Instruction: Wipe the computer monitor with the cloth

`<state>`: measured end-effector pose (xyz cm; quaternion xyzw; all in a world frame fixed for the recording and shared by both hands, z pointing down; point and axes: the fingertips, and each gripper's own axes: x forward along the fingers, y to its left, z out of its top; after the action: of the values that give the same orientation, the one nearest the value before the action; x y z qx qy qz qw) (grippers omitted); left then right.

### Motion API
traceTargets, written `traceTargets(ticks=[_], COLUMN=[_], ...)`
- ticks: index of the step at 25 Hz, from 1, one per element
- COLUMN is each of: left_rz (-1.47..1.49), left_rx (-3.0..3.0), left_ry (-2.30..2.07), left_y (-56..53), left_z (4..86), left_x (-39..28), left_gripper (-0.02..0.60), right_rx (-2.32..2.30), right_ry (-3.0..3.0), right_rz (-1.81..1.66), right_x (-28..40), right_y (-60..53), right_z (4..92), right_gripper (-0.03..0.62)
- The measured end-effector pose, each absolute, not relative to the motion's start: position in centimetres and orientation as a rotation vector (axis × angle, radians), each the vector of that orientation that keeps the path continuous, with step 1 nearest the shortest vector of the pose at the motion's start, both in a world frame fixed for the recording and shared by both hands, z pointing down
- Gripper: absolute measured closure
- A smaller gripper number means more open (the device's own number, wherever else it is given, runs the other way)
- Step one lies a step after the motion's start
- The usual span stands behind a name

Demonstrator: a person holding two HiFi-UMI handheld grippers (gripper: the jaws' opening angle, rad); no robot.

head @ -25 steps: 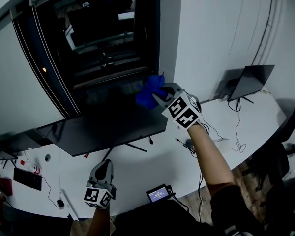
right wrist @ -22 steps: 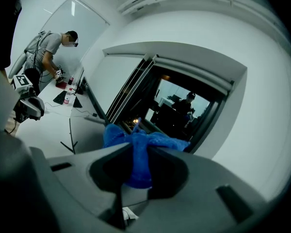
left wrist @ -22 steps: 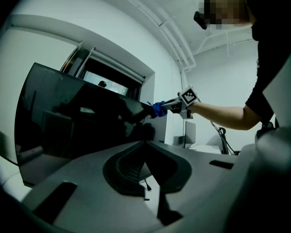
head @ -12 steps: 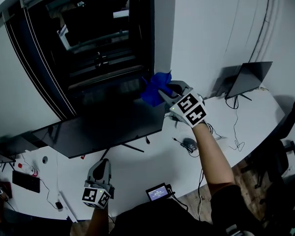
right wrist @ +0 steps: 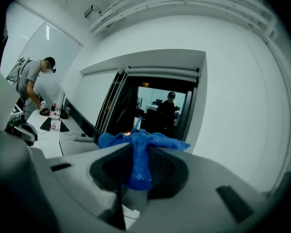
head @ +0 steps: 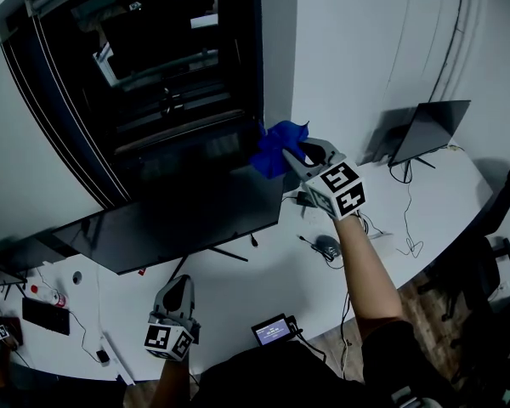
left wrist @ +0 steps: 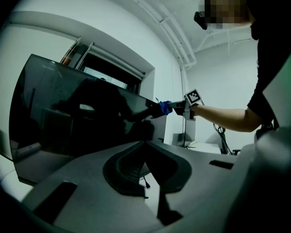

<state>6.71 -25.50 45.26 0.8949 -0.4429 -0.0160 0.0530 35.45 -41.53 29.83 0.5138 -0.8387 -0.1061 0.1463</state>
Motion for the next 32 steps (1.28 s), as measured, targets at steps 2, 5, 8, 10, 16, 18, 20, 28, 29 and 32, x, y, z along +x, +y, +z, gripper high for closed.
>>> traceTargets(ticks=[2,5,8,10,16,18,20,28,29,32], left_rz=[-0.039,-0.049,-0.042,-0.037,-0.036,-0.032,-0.038,-0.048,-0.047,-0.037], left_rx=[2.717,2.703,2.709,2.708,2.709,2.709,2.701,2.677,2.675,2.669], left_ry=[-1.347,-1.348,-1.344,-1.343,-1.336,-1.333,-1.331,-1.349,-1.352,-1.353], left_y=[-25.5,-25.5,-25.4,-25.3,-25.5,-25.5,-25.5,-25.4,-25.4,-25.3], left_z=[45.3,45.6,45.7,45.8,45.9,46.0,46.1,46.3,46.4,46.8], left_x=[6.6,6.5,6.5,6.5,6.5,6.5,6.6,5.9,5.8,5.7], left_gripper=[0.588,0.588,0.588,0.588,0.588,0.588,0.588,0.588,0.588,0.588], right_rx=[1.514,1.584,1.648,1.645,1.635,1.633,1.617,1.594,1.590,1.577], right_ry=[-2.461,-2.577,-2.684,-2.739,-2.774,-2.768,-2.755,-2.732,-2.731,-2.717], right_rz=[-0.260,-0.137,0.057,0.175,0.245,0.243,0.233,0.238,0.239,0.238], right_x=[36.0,36.9,38.2,38.5,37.8,37.6,37.3,36.7,36.7,36.7], right_y=[-41.6,-41.6,-41.7,-41.7,-41.1,-41.1,-40.9,-41.1,-41.1,-41.2], right_z=[29.8,29.9,31.3,32.9,36.7,37.4,38.0,39.7,39.8,40.4], right_gripper=[0.513,0.513,0.513,0.513,0.513,0.513,0.513,0.513,0.513,0.513])
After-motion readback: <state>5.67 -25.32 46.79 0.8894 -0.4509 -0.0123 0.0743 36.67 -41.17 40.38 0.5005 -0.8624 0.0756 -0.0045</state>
